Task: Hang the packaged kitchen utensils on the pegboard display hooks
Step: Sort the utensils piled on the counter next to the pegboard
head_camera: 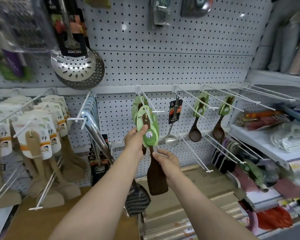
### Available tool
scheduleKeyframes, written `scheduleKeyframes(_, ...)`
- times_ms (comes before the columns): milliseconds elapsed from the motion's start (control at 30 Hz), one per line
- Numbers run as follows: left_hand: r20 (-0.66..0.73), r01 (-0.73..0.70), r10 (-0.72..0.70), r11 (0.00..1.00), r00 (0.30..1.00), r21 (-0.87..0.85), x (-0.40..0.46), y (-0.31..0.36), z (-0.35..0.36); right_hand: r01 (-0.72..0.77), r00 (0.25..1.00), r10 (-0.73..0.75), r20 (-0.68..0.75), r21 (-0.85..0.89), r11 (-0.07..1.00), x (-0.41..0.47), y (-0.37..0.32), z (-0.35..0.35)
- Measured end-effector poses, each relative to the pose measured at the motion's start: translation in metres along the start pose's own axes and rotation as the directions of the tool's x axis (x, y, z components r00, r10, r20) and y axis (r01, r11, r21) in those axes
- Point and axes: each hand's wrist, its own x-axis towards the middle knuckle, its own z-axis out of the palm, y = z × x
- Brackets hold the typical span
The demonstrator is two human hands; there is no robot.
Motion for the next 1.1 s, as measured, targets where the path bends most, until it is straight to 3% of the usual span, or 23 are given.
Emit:
scheduleKeyframes(267,-0.035,0.09,-0.087,0.992,0.996,0.093,-0.03,-0.026,-0.012,0.031,0.999,-0.03,0.01,-0.016,0.999,-0.036,0.001,-0.022)
scheduleKeyframes(600,-0.063,0.101,-0.108,0.99,0.992,-0.104,-0.114,-0.033,-0.072,-0.071,0.992,0.065,0.111,0.045,0.997,-0.093,0.012,0.0)
scheduleKeyframes(900,-0.257,0.121,-0.165,0.977,0.952,-0.177,-0.193,-0.028,-0.181,-0.16,0.939,0.176,0.296,-0.076,0.984,-0.159,0.069,0.074)
scheduleKeyframes(1100,-0.345,0.031,-0.115,0.97,0.932,-0.24,-0.224,0.004,-0.28,-0.159,0.887,0.218,0.408,-0.175,0.972,-0.206,0.094,0.159)
